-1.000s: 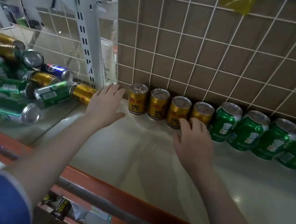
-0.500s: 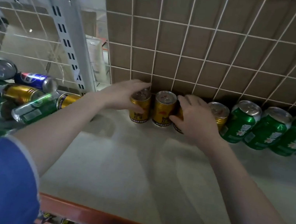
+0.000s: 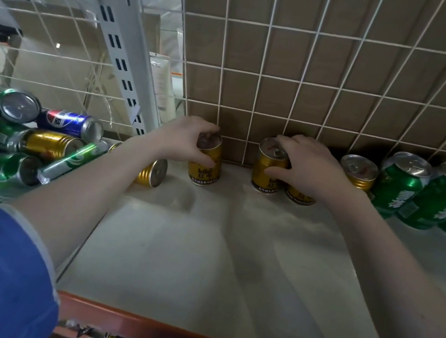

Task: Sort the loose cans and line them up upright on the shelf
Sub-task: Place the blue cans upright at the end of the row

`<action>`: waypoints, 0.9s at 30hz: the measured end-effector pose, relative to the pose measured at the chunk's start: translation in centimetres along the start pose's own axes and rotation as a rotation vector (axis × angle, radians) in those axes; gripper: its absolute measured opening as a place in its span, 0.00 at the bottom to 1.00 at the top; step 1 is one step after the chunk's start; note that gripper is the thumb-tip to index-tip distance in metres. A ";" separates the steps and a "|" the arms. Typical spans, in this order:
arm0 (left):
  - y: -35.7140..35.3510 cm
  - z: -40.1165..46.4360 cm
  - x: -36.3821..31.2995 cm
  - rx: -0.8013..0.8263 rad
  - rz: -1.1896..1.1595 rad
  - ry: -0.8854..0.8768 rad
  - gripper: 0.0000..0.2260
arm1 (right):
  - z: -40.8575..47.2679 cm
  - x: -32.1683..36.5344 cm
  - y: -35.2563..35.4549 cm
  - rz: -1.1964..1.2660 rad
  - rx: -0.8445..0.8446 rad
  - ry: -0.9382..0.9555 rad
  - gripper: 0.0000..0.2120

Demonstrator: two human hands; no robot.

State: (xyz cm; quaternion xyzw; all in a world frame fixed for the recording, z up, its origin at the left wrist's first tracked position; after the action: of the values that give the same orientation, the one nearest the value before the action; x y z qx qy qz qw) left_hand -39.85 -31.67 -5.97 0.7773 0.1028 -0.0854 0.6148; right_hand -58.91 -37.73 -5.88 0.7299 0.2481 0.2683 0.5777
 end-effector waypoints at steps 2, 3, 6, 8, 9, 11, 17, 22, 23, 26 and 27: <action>-0.1 -0.4 0.7 0.013 -0.011 0.014 0.36 | 0.5 0.3 0.4 0.003 0.025 -0.023 0.36; -0.2 -0.5 0.9 0.014 -0.020 0.015 0.36 | 0.8 0.4 0.5 0.009 0.035 -0.038 0.36; -0.3 -0.8 1.0 -0.001 -0.054 0.003 0.35 | 1.2 0.6 0.7 0.068 0.054 -0.080 0.32; -0.3 -0.9 1.0 -0.015 -0.087 -0.003 0.34 | 1.2 0.7 0.8 0.113 0.039 -0.089 0.30; -0.3 -0.9 1.0 -0.018 -0.099 -0.004 0.34 | 1.2 0.8 0.9 0.127 0.028 -0.089 0.30; -0.3 -0.8 1.1 -0.018 -0.116 -0.006 0.34 | 1.2 1.1 1.1 0.137 0.010 -0.088 0.31; -0.5 -0.3 1.4 -0.003 -0.128 0.000 0.34 | 1.7 2.4 0.8 0.169 0.012 -0.056 0.31; -0.3 -0.2 1.5 -0.010 -0.122 -0.009 0.34 | 2.3 3.4 0.8 0.177 0.001 -0.040 0.31; -0.3 -0.2 1.5 -0.015 -0.121 -0.011 0.34 | 2.4 3.6 0.8 0.183 -0.007 -0.036 0.31; -0.3 -0.4 1.4 -0.045 -0.120 -0.024 0.34 | 2.6 4.1 0.8 0.199 -0.029 -0.022 0.31; -0.3 -0.5 1.4 -0.057 -0.118 -0.028 0.34 | 2.7 4.2 0.7 0.201 -0.033 -0.018 0.31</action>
State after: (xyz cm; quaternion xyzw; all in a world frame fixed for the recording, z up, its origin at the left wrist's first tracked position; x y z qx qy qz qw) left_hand -38.56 -31.04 -6.50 0.7509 0.1421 -0.1292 0.6318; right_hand -54.00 -36.99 -5.22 0.7437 0.1641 0.3225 0.5621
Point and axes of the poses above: each hand's wrist, its own z-axis towards the middle knuckle, its own y-axis out of the back of the hand, x = y × z, the point moved 7 cm from there along z, towards the middle knuckle, and after that the axes turned 12 degrees about x, right-handed, at the moved point
